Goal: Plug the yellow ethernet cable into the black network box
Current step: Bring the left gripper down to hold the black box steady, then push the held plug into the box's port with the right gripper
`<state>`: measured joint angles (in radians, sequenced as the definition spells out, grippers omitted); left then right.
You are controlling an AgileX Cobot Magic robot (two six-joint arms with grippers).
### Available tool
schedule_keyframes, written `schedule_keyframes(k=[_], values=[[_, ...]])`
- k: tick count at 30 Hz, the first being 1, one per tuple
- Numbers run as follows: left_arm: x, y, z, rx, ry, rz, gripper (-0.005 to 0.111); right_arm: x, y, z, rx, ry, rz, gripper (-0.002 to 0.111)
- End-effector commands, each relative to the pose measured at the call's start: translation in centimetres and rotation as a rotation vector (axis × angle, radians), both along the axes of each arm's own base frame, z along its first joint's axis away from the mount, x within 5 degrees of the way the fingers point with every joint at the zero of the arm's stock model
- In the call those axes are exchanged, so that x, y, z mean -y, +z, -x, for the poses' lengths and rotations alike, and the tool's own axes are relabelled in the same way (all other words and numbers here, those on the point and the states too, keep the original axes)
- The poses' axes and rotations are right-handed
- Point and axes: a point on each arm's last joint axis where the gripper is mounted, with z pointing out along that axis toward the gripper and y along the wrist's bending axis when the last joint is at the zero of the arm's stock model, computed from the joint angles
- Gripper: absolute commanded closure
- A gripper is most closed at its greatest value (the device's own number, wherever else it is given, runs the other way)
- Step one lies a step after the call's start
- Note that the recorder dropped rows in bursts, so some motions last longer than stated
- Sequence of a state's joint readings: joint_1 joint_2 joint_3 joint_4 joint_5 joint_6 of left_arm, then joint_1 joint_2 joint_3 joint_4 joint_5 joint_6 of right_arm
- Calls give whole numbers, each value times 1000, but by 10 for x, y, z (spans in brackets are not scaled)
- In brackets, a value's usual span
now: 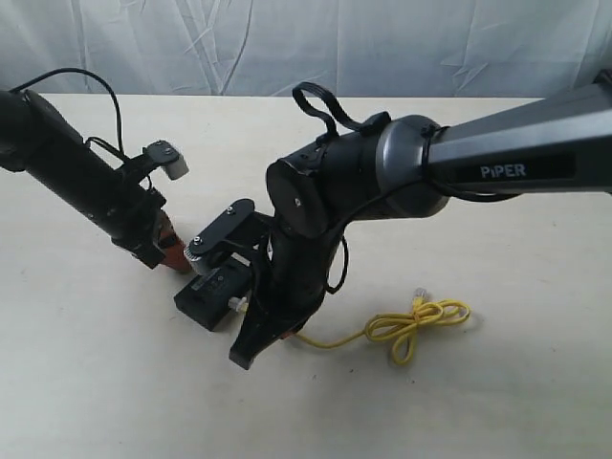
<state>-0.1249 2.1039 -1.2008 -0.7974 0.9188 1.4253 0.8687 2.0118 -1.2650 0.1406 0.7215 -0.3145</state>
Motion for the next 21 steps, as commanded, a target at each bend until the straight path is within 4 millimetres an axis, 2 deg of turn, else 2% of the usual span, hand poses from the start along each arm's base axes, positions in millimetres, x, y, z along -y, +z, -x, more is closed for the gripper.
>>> schedule_keyframes(k=[1,11,16,19,21], values=[[10,0,2,51,-113,54,107,-1,-3,-2,28,6,-10,109],[13,3,6,49,-184,109,107,8,-10,-8,92,115,115,109],[16,-14,6,15,-185,146,107,-3,-15,-1,121,163,95,109],[16,-15,7,9,-186,151,107,0,-24,1,87,169,139,109],[16,-15,7,9,-184,152,107,0,-22,0,97,199,135,109]])
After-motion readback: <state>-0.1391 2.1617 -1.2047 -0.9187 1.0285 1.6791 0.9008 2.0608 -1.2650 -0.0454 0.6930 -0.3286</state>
